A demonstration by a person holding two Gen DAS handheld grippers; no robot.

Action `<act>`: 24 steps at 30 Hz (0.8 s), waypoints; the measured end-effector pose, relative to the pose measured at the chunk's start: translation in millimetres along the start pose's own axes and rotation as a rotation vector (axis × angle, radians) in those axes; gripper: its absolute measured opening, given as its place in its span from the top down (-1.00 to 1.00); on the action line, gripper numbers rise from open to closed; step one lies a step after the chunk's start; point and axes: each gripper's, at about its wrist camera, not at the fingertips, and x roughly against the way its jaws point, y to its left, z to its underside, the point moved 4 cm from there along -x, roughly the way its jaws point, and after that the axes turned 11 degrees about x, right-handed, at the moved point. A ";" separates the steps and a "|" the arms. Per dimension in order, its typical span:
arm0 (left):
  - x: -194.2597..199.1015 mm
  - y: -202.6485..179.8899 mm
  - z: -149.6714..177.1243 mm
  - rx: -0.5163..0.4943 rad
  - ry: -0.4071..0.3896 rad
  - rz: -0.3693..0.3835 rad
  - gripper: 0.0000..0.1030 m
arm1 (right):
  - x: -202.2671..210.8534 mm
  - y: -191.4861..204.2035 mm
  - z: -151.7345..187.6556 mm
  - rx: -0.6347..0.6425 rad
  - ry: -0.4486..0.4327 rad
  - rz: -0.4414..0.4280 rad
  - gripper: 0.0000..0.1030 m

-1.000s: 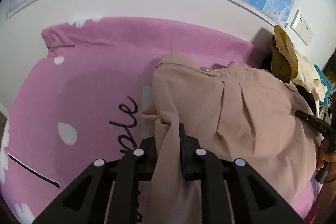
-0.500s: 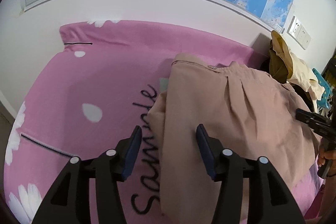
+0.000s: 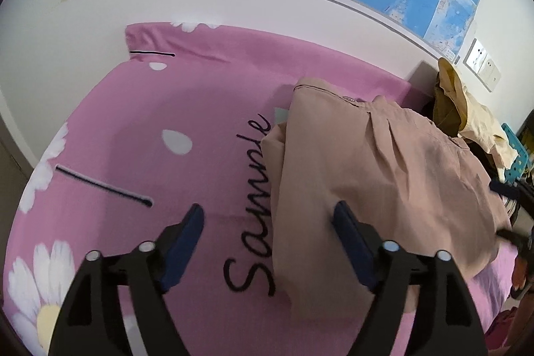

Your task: Fold large clothes

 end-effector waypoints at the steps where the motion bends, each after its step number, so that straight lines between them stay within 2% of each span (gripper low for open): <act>1: 2.5 0.5 2.1 0.004 0.001 0.003 -0.53 | -8.3 16.1 -2.3 0.050 0.014 -0.026 -0.48; 6: 17.0 6.8 17.5 0.025 0.002 0.005 -0.59 | -43.2 57.7 -8.5 0.174 0.082 -0.068 -0.49; 11: 31.8 10.8 35.3 0.048 0.014 0.042 -0.61 | -65.3 79.2 -5.6 0.293 0.123 -0.013 -0.55; 14: 38.4 8.4 46.8 0.052 0.032 0.082 -0.62 | -71.7 76.0 -1.2 0.305 0.136 0.040 -0.32; 16: 40.3 2.8 56.7 0.060 0.063 0.134 -0.62 | -72.5 70.0 3.5 0.294 0.139 0.066 -0.04; 17: 40.3 -1.5 61.8 0.061 0.081 0.161 -0.62 | -71.3 66.0 2.5 0.273 0.128 0.064 0.01; 19: 40.0 -10.5 69.4 0.047 0.097 0.194 -0.62 | -66.3 58.8 -1.6 0.223 0.105 0.038 0.35; 21: 37.1 -22.1 75.1 0.036 0.117 0.243 -0.62 | -61.3 53.4 -4.5 0.194 0.087 0.023 0.53; 24: 26.5 -35.5 78.9 0.066 0.166 0.317 -0.62 | -53.3 46.5 -8.9 0.130 0.057 -0.001 0.58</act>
